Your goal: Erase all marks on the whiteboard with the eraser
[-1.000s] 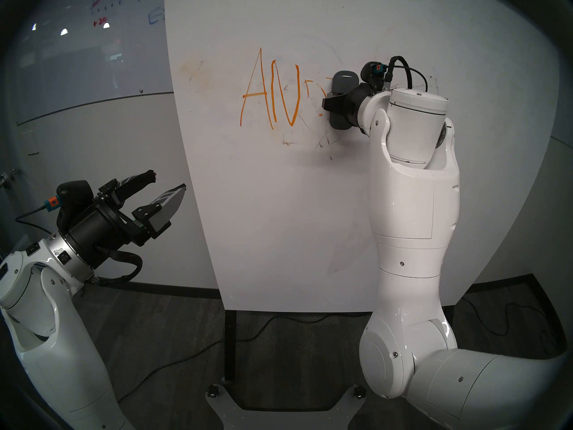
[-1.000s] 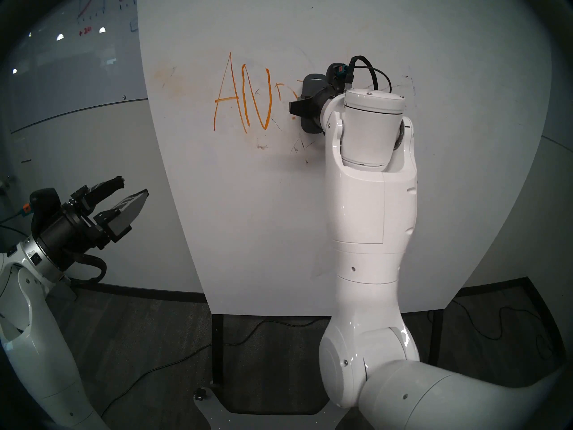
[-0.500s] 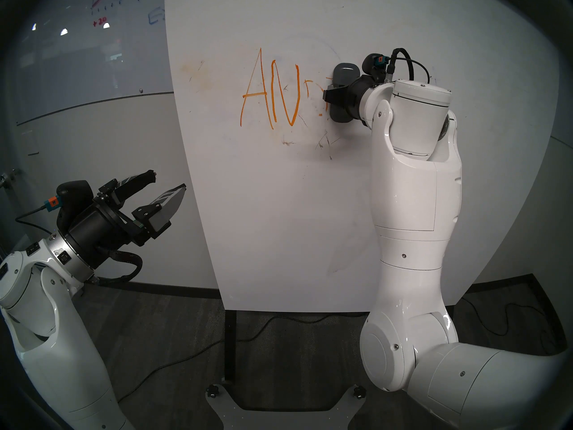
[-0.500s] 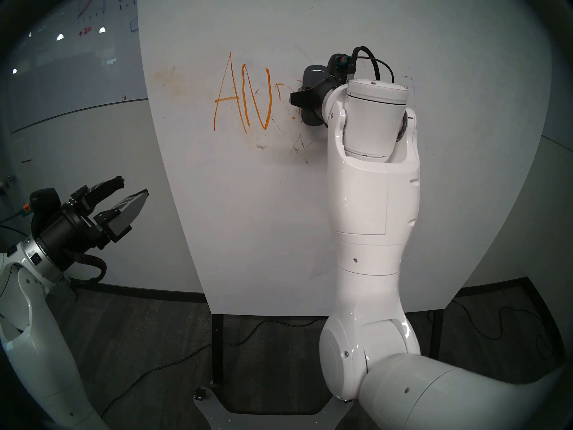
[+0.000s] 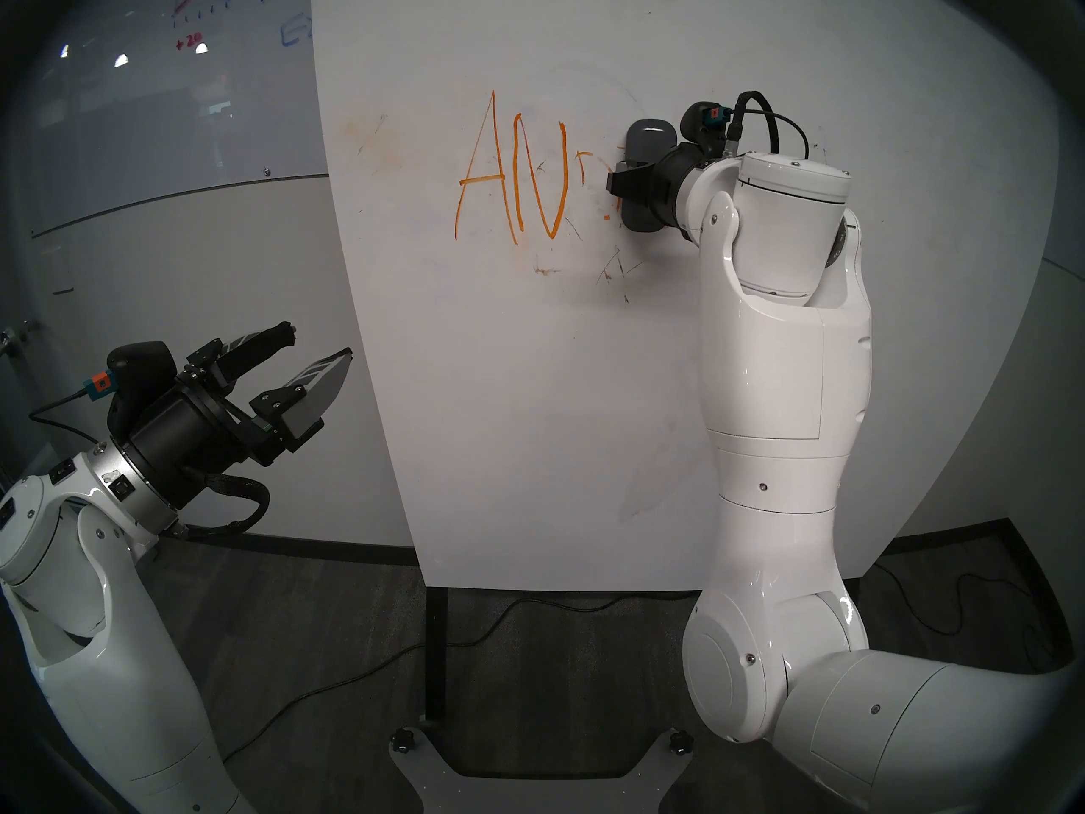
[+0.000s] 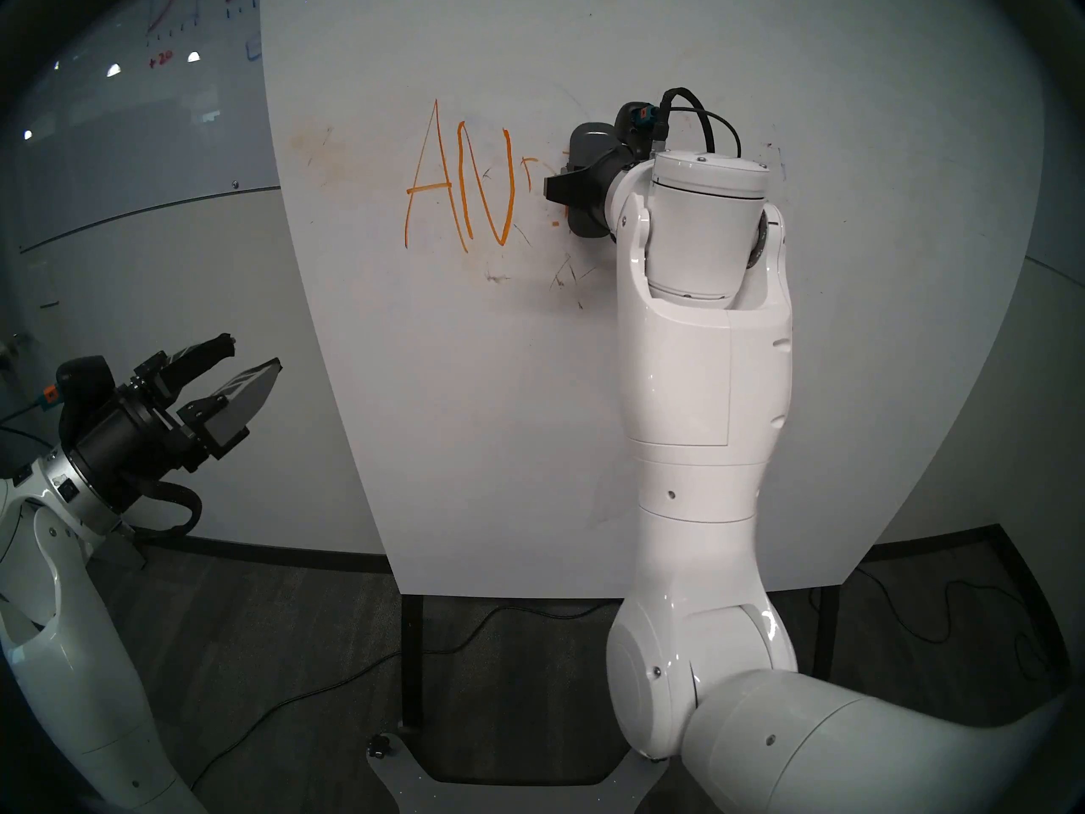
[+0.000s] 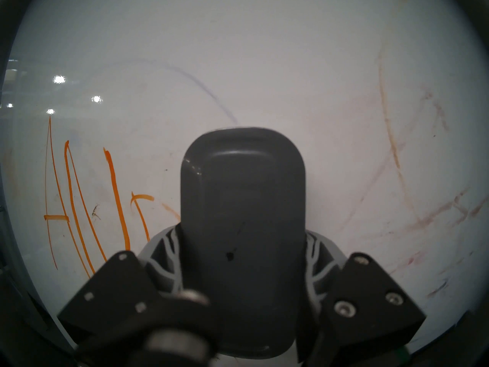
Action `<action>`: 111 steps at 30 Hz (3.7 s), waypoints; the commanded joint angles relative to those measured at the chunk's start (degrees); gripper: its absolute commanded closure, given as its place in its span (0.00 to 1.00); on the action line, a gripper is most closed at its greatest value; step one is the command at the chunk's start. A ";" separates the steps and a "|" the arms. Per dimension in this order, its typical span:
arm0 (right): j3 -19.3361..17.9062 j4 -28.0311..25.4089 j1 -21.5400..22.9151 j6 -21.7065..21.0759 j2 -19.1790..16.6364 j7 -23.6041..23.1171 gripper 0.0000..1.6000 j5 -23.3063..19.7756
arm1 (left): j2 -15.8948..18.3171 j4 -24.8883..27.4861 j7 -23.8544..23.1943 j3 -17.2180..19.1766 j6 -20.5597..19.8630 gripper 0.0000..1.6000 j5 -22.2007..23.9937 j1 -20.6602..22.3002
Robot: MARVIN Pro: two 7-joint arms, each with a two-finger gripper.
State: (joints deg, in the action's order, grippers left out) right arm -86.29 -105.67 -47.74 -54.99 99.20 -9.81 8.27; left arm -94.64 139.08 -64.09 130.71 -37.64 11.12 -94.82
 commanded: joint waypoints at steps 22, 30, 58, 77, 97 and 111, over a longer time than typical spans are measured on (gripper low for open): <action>1.84 -0.53 -5.93 -0.01 1.03 0.82 1.00 0.81 | 0.11 0.92 0.11 -0.15 -0.04 0.00 0.25 -0.07; 1.57 -1.09 -8.02 -0.01 1.32 1.33 1.00 1.57 | 0.10 0.92 0.10 -0.15 -0.04 0.00 0.24 -0.07; -0.01 -2.81 -13.71 -0.01 0.68 1.47 1.00 4.43 | 0.11 0.92 0.12 -0.15 -0.04 0.00 0.26 -0.08; -2.08 -1.84 -9.89 -0.01 0.43 0.87 1.00 4.76 | 0.10 0.92 0.07 -0.14 -0.05 0.00 0.21 -0.05; -1.64 -0.53 -5.10 0.91 -0.35 -1.01 1.00 5.70 | 0.10 0.92 0.00 -0.11 -0.05 0.00 0.12 -0.02; -2.02 -2.20 -4.03 1.38 -0.73 -2.49 1.00 6.44 | 0.10 0.92 -0.02 -0.10 -0.05 0.00 0.09 -0.02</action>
State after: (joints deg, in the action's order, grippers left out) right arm -88.22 -106.02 -57.84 -55.42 98.32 -12.16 14.83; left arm -94.64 139.08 -64.10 130.71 -37.64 11.10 -94.81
